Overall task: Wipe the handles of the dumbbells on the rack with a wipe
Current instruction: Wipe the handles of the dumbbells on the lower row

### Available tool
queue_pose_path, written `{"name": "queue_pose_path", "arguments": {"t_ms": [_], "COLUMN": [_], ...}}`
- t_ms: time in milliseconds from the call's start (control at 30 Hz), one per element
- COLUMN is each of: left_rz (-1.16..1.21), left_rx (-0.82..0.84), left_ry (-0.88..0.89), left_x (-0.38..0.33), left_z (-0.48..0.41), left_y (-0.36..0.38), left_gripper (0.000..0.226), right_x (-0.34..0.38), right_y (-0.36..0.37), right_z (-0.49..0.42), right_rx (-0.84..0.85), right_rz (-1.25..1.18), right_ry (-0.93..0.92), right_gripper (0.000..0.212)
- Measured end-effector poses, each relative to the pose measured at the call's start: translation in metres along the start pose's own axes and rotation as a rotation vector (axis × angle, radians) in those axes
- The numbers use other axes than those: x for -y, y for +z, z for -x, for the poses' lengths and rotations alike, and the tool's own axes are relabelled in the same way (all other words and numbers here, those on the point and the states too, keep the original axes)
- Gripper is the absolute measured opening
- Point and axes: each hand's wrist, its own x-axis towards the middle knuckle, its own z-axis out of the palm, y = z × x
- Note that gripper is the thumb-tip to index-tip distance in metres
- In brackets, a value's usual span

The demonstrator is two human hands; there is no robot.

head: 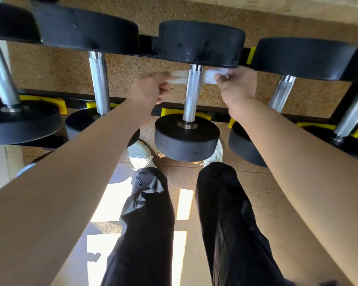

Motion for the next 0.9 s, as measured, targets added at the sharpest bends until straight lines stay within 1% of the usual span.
{"name": "queue_pose_path", "arguments": {"t_ms": [100,167,200,267,300,367,433,500,533,600,667,700,733,767,800,833,867,900], "left_rz": [0.109,0.084,0.071,0.095,0.106,0.122,0.174,0.186,0.171,0.212,0.298,0.293,0.270,0.253,0.269,0.311,0.368,0.435], "left_rx": [-0.042,0.007,0.048,0.102,0.105,0.081,0.057,0.069,0.083,0.119,0.155,0.183,0.215,0.236,0.251,0.259,0.261,0.264], "left_ry": [0.009,-0.004,-0.014,-0.029,-0.039,-0.055,-0.056,-0.015,0.006,0.017,0.007,0.025,0.050,0.069,0.071,0.058,0.036,0.016], "left_x": [-0.003,-0.010,-0.013,-0.015,-0.013,-0.010,-0.005,0.002,0.005,0.009,0.013,0.015,0.016,0.019,0.020,0.021,0.023,0.024], "left_z": [-0.003,-0.002,0.000,0.002,0.002,0.004,0.009,0.017,0.023,0.035,0.045,0.049,0.054,0.057,0.062,0.066,0.070,0.074], "left_y": [-0.007,0.008,0.017,0.029,0.030,0.020,0.003,-0.015,-0.021,-0.029,-0.036,-0.041,-0.044,-0.047,-0.052,-0.056,-0.061,-0.066], "left_gripper": [0.008,0.013,0.017,0.014,0.012,0.012,0.011,0.009,0.011,0.026,0.042,0.047,0.051,0.051,0.049,0.046,0.043,0.037], "right_x": [0.003,-0.001,-0.002,-0.003,-0.003,-0.001,0.000,0.002,0.003,0.005,0.004,0.005,0.007,0.011,0.016,0.020,0.027,0.032], "right_y": [0.003,-0.009,-0.017,-0.030,-0.032,-0.027,-0.015,-0.006,-0.003,0.000,-0.001,-0.002,-0.002,-0.001,0.002,0.006,0.011,0.018], "right_z": [-0.002,-0.008,-0.011,-0.014,-0.013,-0.007,0.005,0.019,0.027,0.037,0.048,0.055,0.064,0.075,0.086,0.094,0.103,0.110], "right_rx": [0.050,0.088,0.079,0.027,0.016,0.070,0.172,0.230,0.241,0.215,0.141,0.127,0.159,0.226,0.319,0.416,0.496,0.549], "right_rz": [-0.360,-0.464,-0.499,-0.567,-0.616,-0.680,-0.695,-0.634,-0.584,-0.450,-0.237,-0.121,-0.032,0.023,0.051,0.068,0.081,0.086], "right_ry": [0.286,0.365,0.399,0.498,0.518,0.477,0.423,0.391,0.357,0.270,0.124,0.030,-0.062,-0.129,-0.168,-0.194,-0.217,-0.238], "right_gripper": [0.006,0.023,0.024,0.011,0.008,0.001,0.012,0.018,0.018,0.020,0.024,0.023,0.022,0.029,0.042,0.055,0.063,0.062]}}
